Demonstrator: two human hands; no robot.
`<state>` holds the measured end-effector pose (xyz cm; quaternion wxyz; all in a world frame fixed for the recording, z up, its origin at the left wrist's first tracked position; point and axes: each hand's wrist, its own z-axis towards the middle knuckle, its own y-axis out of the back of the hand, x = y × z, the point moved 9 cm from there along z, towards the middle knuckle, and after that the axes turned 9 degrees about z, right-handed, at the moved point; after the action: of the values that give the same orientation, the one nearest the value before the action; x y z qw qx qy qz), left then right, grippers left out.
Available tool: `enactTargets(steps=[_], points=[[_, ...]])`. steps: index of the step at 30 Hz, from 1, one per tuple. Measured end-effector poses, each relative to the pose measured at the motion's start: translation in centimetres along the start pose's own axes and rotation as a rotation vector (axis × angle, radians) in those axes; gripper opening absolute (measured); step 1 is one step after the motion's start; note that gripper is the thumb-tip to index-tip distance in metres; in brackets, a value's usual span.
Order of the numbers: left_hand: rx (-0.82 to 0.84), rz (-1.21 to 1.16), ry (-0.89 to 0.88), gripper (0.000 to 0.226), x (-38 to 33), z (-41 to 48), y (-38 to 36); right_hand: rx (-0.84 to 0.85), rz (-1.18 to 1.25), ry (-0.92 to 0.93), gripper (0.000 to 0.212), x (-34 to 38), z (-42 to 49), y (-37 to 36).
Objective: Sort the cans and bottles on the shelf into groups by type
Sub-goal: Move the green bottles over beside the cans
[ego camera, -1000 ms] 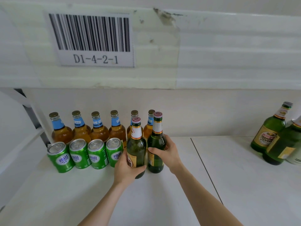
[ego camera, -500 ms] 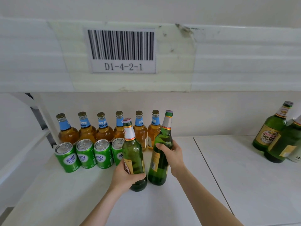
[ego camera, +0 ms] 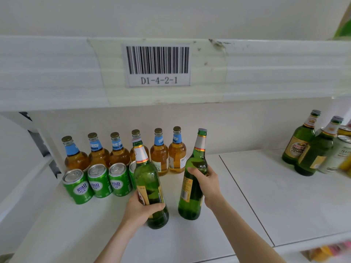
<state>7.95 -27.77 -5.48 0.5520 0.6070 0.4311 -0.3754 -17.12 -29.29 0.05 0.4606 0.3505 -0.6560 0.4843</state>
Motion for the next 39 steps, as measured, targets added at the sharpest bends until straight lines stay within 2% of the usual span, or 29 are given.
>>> enactTargets(steps=[16,30,39], points=[[0.057,0.051,0.022,0.068,-2.8,-6.6,-5.7,0.032,-0.039,0.029,0.029,2.4,-5.8,7.2],[0.088,0.041,-0.004,0.067,-6.7,-15.5,-18.7,0.024,-0.102,0.051,0.027,7.4,-11.1,21.3],[0.151,0.095,-0.058,0.065,-10.5,-15.1,-25.8,-0.021,-0.099,0.064,0.028,9.9,-9.8,28.3]])
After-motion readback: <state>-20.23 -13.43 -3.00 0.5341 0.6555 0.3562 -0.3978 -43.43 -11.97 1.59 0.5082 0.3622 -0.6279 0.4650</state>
